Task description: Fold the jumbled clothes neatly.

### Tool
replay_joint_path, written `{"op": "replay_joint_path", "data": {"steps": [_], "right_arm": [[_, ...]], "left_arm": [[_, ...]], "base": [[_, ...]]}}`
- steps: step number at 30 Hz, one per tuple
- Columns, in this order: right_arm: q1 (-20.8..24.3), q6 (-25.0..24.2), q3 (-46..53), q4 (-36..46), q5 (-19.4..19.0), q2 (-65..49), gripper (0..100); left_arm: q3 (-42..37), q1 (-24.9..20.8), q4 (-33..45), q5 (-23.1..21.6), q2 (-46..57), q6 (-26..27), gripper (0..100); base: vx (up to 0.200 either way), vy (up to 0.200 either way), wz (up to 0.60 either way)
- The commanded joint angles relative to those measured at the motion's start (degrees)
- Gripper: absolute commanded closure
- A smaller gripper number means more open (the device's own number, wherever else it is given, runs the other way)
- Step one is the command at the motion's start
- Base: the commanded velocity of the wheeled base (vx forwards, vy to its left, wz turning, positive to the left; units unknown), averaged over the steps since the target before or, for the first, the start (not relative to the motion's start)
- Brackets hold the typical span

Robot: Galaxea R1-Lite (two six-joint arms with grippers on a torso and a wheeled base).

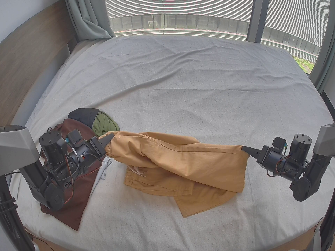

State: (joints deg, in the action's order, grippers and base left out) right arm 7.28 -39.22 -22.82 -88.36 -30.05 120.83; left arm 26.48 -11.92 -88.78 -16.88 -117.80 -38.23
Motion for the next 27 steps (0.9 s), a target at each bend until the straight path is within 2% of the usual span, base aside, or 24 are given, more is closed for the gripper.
{"op": "replay_joint_path", "data": {"steps": [1,10,11,15,27], "right_arm": [[-1.2,-0.1,-1.8,-0.1,0.0,3.5,100],[-0.5,-0.1,-1.7,-0.1,-0.4,6.6,100],[-0.3,-0.1,-1.6,-0.1,-0.4,6.6,0],[1.7,0.0,-1.2,-0.1,-0.4,6.7,0],[4.1,0.0,-1.5,-0.2,-0.1,6.7,0]], "left_arm": [[-0.3,0.0,0.0,0.0,-2.2,0.1,100],[0.1,-0.1,-0.1,0.0,-2.8,0.1,100],[0.1,-0.1,0.0,0.0,-2.8,0.1,100],[0.2,-0.2,-0.1,0.0,-2.6,0.1,100],[0.2,-0.2,-0.1,0.0,-2.3,0.1,100]], "base": [[0.000,0.000,0.00],[0.000,0.000,0.00],[0.000,0.000,0.00],[0.000,0.000,0.00],[0.000,0.000,0.00]]}}
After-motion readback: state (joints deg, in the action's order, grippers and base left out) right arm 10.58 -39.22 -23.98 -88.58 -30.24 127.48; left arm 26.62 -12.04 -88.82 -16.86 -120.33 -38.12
